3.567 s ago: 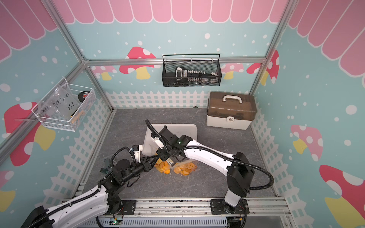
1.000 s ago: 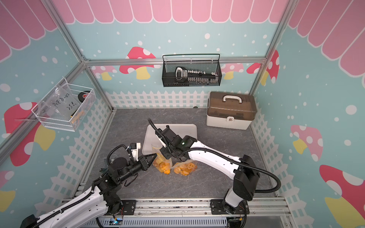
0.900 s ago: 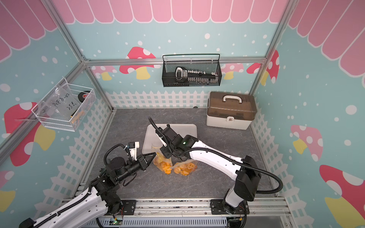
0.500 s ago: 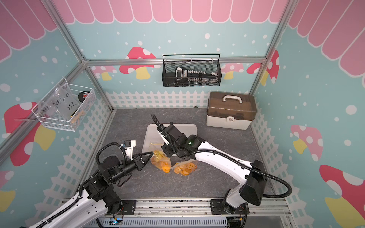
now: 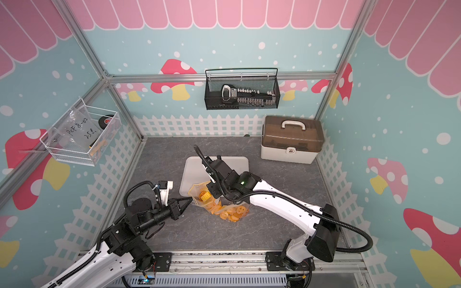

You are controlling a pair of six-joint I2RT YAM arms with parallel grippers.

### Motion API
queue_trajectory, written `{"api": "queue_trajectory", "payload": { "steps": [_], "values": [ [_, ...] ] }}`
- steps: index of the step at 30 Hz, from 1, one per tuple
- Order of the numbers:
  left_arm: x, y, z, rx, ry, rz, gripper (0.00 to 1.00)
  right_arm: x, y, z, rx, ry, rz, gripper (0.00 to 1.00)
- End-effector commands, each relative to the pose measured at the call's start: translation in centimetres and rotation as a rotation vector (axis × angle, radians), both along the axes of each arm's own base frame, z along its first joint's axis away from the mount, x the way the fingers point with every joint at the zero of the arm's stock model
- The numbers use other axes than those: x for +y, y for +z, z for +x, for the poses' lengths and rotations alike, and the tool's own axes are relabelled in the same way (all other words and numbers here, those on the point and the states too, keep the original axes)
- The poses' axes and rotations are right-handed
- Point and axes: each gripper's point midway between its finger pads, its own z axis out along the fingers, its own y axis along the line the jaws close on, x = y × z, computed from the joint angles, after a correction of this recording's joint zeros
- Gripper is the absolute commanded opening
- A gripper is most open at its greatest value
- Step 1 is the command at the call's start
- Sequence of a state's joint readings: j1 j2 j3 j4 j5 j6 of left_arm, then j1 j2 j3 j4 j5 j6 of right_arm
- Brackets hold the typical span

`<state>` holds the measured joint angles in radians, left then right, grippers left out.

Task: Pour cookies out of the ziploc bag
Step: Open the ziploc bag at the center of the board.

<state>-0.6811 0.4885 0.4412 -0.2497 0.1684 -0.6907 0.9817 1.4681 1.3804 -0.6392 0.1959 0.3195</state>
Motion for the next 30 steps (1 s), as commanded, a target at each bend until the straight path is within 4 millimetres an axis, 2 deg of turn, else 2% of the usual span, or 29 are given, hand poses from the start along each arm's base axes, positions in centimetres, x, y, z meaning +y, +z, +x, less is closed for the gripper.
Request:
{"api": "queue_trajectory", "payload": {
  "steps": [1,8,9,13,16,19,21,24,26,28,30],
  "values": [
    [0.7,1.2,-0.6,-0.036,-0.004,0.035,0.0,0.3,-0.4,0.6,-0.01,-0.023,-0.001,0.0],
    [1.0,0.8,-0.4,-0.041,0.012,0.063,0.0,1.5,-1.4,0.8,0.018,0.008,0.005,0.0],
    [1.0,0.8,-0.2,-0.043,0.017,0.064,0.0,1.9,-1.4,0.7,0.024,0.025,0.015,0.03],
    [0.6,0.6,0.6,-0.044,0.024,0.08,0.0,3.3,-1.3,-0.4,0.067,0.107,0.055,0.35],
    [0.2,0.5,1.1,-0.045,0.023,0.088,0.0,3.9,-1.0,-1.2,0.087,0.157,0.077,0.48],
    [-0.2,0.7,1.4,-0.049,0.016,0.08,0.0,4.1,-0.8,-1.7,0.091,0.198,0.08,0.56],
    [-0.2,0.8,1.5,-0.053,0.02,0.081,0.0,4.3,-0.7,-2.0,0.1,0.22,0.076,0.55],
    [0.0,1.0,1.6,-0.059,0.029,0.086,0.0,5.0,-0.4,-3.1,0.135,0.289,0.107,0.44],
    [0.1,1.1,1.6,-0.063,0.036,0.088,0.0,5.3,-0.2,-3.9,0.154,0.324,0.13,0.42],
    [0.1,1.3,1.7,-0.067,0.038,0.085,0.0,4.9,-0.3,-4.3,0.158,0.327,0.129,0.34],
    [0.1,1.5,1.7,-0.071,0.039,0.084,0.0,4.3,-0.3,-4.5,0.154,0.324,0.126,0.32]
  ]
}}
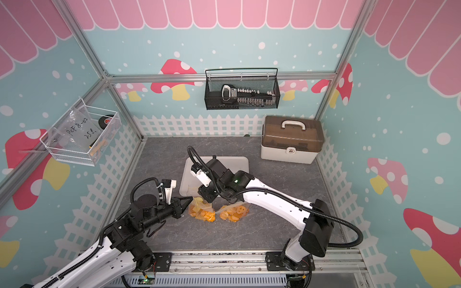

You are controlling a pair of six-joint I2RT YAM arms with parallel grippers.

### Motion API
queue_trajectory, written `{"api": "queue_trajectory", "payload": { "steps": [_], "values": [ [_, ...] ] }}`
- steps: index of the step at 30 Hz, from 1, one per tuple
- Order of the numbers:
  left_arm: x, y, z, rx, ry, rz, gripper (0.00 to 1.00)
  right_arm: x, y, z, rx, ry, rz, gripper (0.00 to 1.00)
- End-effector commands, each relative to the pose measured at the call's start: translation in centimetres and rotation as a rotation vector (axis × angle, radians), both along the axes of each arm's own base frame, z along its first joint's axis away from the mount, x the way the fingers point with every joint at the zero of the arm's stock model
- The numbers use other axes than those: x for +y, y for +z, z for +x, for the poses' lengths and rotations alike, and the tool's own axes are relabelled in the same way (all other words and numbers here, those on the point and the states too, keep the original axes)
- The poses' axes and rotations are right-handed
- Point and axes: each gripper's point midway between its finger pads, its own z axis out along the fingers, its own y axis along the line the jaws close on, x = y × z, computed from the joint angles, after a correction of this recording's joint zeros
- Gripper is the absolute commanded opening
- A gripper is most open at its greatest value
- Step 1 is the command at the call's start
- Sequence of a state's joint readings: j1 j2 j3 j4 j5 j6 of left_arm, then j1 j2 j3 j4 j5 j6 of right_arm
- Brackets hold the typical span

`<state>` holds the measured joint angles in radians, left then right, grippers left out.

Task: Pour cookies out of the ziploc bag
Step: Open the ziploc bag at the center of the board, then pick up the ziploc bag from the center of the board.

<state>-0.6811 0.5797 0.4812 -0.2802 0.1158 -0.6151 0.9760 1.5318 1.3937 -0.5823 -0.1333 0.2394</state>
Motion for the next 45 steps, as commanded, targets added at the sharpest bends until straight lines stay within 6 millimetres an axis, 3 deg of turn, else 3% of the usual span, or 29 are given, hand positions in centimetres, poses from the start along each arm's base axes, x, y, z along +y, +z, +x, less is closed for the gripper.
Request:
{"api": "queue_trajectory", "payload": {
  "steps": [1,4,8,25,29,35,36,40,45],
  "values": [
    [0.0,2.7,0.5,-0.073,0.011,-0.027,0.0,-0.6,1.0,-1.4,0.007,0.046,0.029,0.31],
    [-0.1,3.1,0.7,-0.08,0.009,-0.024,0.0,-0.4,1.8,-2.6,0.019,0.097,0.058,0.31],
    [-0.4,3.6,1.0,-0.089,0.006,-0.023,0.0,0.3,2.5,-3.6,0.015,0.158,0.086,0.38],
    [-0.7,3.6,1.8,-0.099,0.021,-0.035,0.0,2.0,-3.0,-4.1,0.08,0.181,-0.041,0.45],
    [-0.6,3.5,1.8,-0.096,0.024,-0.035,0.0,1.6,-4.4,-3.5,0.078,0.143,-0.088,0.34],
    [-0.6,3.3,1.8,-0.093,0.025,-0.035,0.0,1.4,-4.7,-2.7,0.058,0.105,-0.109,0.01],
    [-0.5,3.2,1.9,-0.092,0.027,-0.034,0.01,1.5,-4.4,-2.6,0.052,0.101,-0.104,0.0],
    [-0.4,2.8,2.0,-0.088,0.037,-0.033,0.2,1.6,-3.7,-1.9,0.031,0.078,-0.093,0.0],
    [1.1,2.2,2.1,-0.091,0.102,0.013,0.63,1.8,-2.5,-0.7,0.025,0.047,-0.062,0.0]
  ]
}}
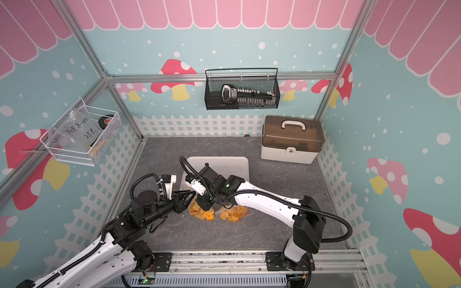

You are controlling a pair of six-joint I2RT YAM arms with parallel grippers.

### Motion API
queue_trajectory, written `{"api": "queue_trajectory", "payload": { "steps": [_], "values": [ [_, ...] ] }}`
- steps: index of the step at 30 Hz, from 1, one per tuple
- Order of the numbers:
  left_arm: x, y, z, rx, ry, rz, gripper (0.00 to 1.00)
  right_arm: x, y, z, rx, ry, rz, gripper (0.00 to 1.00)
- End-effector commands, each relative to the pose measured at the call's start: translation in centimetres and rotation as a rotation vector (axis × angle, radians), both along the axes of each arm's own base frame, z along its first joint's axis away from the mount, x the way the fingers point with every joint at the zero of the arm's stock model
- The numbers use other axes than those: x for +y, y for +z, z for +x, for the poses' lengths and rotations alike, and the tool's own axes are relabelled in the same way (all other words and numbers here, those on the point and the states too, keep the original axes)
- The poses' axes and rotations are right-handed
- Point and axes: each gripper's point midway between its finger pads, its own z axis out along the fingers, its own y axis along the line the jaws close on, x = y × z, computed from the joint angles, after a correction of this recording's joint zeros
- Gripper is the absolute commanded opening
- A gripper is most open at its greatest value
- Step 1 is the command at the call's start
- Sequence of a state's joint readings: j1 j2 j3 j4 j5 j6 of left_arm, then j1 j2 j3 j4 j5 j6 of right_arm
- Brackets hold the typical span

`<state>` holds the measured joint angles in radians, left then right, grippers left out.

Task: Pour cookies out of the ziploc bag
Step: Pick up the ziploc bag from the center of the board.

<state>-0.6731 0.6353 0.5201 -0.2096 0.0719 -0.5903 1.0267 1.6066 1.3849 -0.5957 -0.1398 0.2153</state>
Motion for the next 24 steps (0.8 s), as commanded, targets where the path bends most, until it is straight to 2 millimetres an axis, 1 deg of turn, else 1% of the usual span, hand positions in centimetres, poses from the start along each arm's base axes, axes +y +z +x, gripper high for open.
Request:
{"api": "queue_trajectory", "payload": {
  "steps": [1,2,3,6,8,11,14,18,21,24],
  "values": [
    [1.8,0.2,0.5,-0.029,0.088,0.024,0.7,0.5,1.5,1.3,-0.016,-0.03,0.035,0.0],
    [2.6,0.2,0.5,-0.037,0.121,0.031,0.78,0.5,1.9,1.6,-0.017,-0.034,0.049,0.0],
    [3.4,0.3,0.4,-0.049,0.155,0.035,0.82,0.6,2.5,1.9,-0.02,-0.035,0.066,0.0],
    [5.8,0.3,0.2,-0.086,0.257,0.033,0.85,0.7,4.1,2.6,-0.027,-0.036,0.108,0.0],
    [7.2,0.1,0.1,-0.107,0.317,0.023,0.86,0.7,5.3,3.2,-0.035,-0.036,0.138,0.0],
    [8.4,-0.5,0.1,-0.116,0.369,0.0,0.88,0.8,7.0,4.1,-0.044,-0.033,0.177,0.0],
    [8.4,-1.5,0.5,-0.089,0.367,-0.02,0.89,0.6,8.5,5.1,-0.053,-0.039,0.202,0.0],
    [7.1,-3.1,1.6,-0.031,0.323,-0.073,0.9,0.6,10.4,6.1,-0.066,-0.04,0.233,0.0],
    [6.0,-3.7,2.5,-0.02,0.285,-0.145,0.9,0.4,11.6,6.5,-0.083,-0.041,0.25,0.0],
    [4.8,-3.5,3.2,-0.033,0.241,-0.2,0.9,0.0,12.7,7.0,-0.097,-0.049,0.27,0.0]
  ]
}}
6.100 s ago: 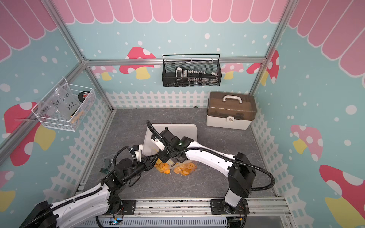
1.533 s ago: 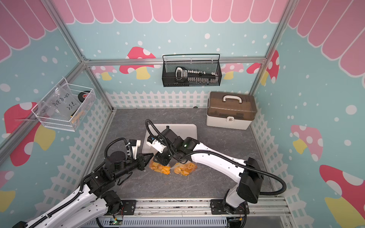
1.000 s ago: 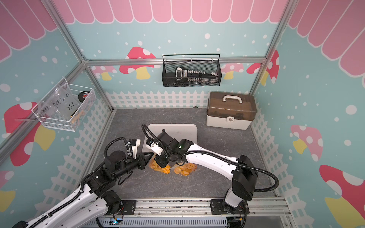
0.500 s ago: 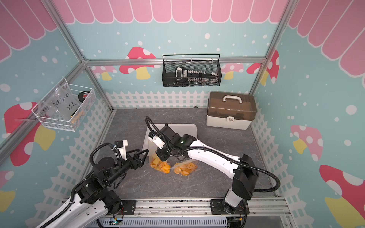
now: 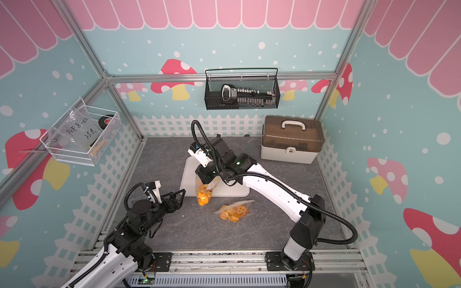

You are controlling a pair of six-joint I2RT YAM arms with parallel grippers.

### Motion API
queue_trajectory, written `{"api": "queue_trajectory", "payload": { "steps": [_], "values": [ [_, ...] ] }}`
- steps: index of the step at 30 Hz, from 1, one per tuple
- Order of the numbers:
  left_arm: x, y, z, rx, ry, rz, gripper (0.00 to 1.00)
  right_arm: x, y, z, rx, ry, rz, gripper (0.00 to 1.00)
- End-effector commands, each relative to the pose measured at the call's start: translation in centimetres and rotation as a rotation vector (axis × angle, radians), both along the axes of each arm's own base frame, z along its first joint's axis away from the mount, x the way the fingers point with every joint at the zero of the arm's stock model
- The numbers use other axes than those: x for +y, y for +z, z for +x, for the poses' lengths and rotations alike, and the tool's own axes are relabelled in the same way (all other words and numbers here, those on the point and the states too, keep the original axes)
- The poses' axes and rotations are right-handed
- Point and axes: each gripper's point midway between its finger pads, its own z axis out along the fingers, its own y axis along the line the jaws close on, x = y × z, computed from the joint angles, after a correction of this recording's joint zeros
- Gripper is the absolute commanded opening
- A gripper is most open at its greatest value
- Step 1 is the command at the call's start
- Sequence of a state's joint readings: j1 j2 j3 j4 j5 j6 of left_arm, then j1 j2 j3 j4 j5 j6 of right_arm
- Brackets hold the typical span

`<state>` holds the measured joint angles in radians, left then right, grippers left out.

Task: Pour cookies out of the ziploc bag
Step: Pick up the ziploc bag from the center of the board, then place the ziploc bag on the tray.

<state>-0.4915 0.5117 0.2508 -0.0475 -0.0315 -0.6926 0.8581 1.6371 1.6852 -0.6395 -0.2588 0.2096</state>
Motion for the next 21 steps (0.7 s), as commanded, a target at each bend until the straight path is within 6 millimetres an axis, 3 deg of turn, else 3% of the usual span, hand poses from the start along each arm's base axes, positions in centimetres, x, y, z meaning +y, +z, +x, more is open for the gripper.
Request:
{"api": "queue_trajectory", "payload": {
  "steps": [1,4,7,14,18,21],
  "values": [
    [-2.1,2.6,0.8,-0.081,-0.074,-0.133,0.91,0.0,2.0,0.5,-0.035,0.021,0.042,0.0],
    [-2.5,2.8,1.7,-0.082,-0.079,-0.13,0.94,-0.1,2.2,1.8,-0.048,-0.006,0.059,0.0],
    [-1.8,2.6,2.5,-0.077,-0.037,-0.107,0.95,0.2,1.5,3.8,-0.055,-0.035,0.055,0.0],
    [2.5,1.7,3.9,-0.05,0.105,-0.096,0.95,4.3,0.1,6.6,-0.008,0.008,0.093,0.0],
    [3.9,1.5,4.4,-0.038,0.141,-0.095,0.93,6.5,-0.5,8.1,0.014,0.013,0.135,0.0],
    [4.4,1.2,4.7,-0.026,0.151,-0.085,0.9,6.9,-0.9,8.8,0.013,-0.007,0.15,0.0]
  ]
}}
